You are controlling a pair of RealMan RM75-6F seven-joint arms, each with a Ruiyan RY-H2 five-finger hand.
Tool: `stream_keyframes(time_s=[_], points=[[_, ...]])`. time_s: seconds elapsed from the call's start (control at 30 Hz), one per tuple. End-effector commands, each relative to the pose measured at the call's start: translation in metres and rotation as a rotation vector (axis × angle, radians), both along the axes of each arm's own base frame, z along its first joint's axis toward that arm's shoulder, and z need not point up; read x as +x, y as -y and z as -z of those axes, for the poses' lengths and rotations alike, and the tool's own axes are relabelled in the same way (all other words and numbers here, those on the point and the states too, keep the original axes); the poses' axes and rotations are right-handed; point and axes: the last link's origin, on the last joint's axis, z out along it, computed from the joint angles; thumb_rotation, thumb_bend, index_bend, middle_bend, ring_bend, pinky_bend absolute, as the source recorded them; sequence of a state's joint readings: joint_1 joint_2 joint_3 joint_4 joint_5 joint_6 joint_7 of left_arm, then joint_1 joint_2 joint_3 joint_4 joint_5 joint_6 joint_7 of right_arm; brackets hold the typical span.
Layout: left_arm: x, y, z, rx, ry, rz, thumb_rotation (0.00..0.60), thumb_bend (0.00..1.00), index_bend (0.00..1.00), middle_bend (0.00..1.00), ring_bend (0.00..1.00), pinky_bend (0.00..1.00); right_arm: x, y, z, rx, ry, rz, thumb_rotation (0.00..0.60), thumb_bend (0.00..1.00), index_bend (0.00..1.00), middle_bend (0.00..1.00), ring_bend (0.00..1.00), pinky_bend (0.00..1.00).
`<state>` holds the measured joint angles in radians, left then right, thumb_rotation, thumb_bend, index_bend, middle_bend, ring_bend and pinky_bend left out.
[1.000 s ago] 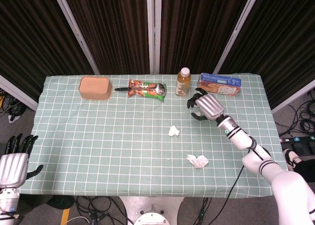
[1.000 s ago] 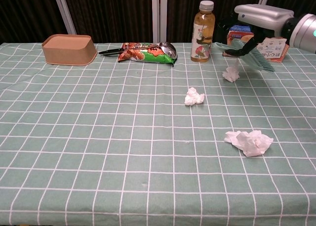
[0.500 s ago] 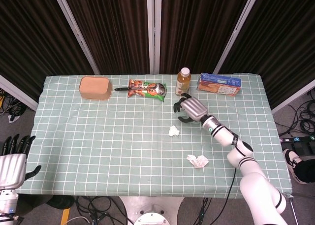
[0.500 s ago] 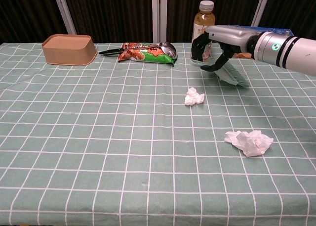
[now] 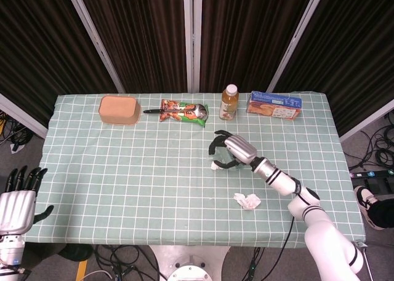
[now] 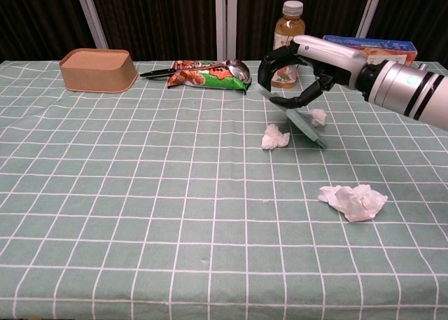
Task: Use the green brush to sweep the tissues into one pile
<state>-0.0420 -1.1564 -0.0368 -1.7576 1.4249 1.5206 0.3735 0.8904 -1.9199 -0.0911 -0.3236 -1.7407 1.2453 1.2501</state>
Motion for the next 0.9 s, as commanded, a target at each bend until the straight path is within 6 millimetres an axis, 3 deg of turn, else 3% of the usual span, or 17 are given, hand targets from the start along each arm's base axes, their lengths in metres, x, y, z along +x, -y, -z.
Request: stream_keyframes(time_s=[0.03,0.23,0.43,0.67,0.9], points=[[0.000,0.001,0.000,0.000,0.000,-0.002,0.600,0.16,0.12,0.12,0.00,0.00,-0.002,-0.014,-0.003,0.042,0.065,-0.025,0.600,0.39,0.73,0.63,0.30,0.14],[-0.003,0.002,-0.002,0.004,0.005,-0.010,0.600,0.16,0.12,0.12,0.00,0.00,-0.004,-0.019,-0.032,0.006,0.164,-0.060,0.600,0.40,0.73,0.63,0.30,0.14],[-0.002,0.000,0.001,-0.003,0.010,-0.005,0.600,0.16,0.12,0.12,0.00,0.00,-0.006,0.005,-0.057,-0.074,0.136,-0.002,0.600,0.41,0.73,0.63,0.30,0.14],[-0.001,0.001,-0.001,0.000,0.005,-0.006,0.600,0.16,0.12,0.12,0.00,0.00,0.011,0.039,-0.036,-0.043,0.054,0.122,0.600,0.45,0.74,0.63,0.30,0.14],[-0.001,0.003,-0.001,0.000,0.001,-0.015,0.600,0.16,0.12,0.12,0.00,0.00,0.023,0.049,-0.012,0.009,-0.003,0.164,0.600,0.53,0.79,0.64,0.30,0.14]])
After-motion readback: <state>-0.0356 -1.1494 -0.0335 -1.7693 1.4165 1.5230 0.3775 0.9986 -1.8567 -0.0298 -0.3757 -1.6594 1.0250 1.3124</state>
